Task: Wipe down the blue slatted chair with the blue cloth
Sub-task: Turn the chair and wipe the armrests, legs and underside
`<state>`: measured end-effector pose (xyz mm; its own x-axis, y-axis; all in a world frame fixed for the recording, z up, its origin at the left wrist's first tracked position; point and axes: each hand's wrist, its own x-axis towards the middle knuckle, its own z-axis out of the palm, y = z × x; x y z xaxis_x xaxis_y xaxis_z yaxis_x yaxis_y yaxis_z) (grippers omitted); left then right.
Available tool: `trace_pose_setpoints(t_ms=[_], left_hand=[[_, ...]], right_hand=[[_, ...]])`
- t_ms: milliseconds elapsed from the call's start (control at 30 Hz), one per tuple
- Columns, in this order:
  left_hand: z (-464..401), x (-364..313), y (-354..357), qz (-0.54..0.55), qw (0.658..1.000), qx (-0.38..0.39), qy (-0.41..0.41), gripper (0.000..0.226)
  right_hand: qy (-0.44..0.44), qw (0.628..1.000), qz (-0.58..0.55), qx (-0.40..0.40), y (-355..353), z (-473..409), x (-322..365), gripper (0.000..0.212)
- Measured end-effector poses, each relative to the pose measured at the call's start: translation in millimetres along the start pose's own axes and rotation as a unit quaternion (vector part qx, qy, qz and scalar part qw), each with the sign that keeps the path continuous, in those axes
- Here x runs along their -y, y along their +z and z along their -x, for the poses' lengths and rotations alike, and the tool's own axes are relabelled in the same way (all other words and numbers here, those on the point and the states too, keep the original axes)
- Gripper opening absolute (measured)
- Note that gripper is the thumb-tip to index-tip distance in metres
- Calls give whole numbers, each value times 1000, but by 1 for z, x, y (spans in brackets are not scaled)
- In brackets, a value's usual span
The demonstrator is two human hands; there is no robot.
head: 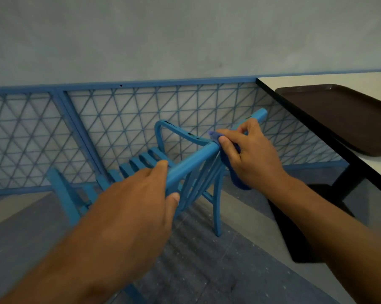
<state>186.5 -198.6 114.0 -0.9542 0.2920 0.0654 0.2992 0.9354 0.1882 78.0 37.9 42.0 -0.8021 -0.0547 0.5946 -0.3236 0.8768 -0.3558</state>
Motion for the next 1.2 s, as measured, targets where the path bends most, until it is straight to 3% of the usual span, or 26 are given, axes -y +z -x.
trace_pose_setpoints(t_ms=[67, 167, 400, 600, 1000, 1200], left_hand=[[-4, -7, 10, 51, 996, -39, -60, 41], [-25, -9, 32, 90, 979, -127, -130, 46], [-31, -7, 51, -24, 963, -240, -123, 47], [-35, 3, 52, -25, 960, -256, -110, 42], [-33, 28, 47, 4, 953, -290, -91, 35], [-34, 32, 47, -4, 953, -290, -87, 35]], right_hand=[[-21, 999, -25, -2, 7, 10, 11, 37], [-44, 998, -46, 5, 9, 10, 8, 34], [50, 997, -42, -44, 8, -21, -30, 38], [16, 999, -31, -33, 11, -14, -10, 29], [-72, 997, 18, 12, 14, 2, 42, 36], [0, 999, 42, -14, 6, -21, 1, 33]])
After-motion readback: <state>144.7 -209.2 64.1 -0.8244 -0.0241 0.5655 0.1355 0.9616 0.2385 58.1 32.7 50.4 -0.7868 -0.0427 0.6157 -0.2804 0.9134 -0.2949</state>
